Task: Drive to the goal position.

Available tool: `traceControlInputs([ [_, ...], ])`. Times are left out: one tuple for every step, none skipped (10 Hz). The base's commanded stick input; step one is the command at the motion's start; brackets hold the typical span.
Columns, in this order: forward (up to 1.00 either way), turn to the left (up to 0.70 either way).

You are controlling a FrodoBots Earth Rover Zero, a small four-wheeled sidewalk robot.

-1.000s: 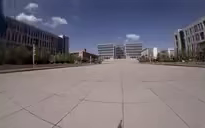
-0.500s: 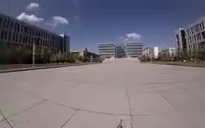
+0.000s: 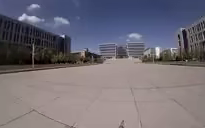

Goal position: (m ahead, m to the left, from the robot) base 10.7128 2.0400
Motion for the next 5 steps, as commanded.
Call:
traceControlInputs([
  [0.70, 0.00],
  [0.70, 0.00],
  [0.70, 0.00],
  [0.70, 0.00],
  [0.70, 0.00],
])
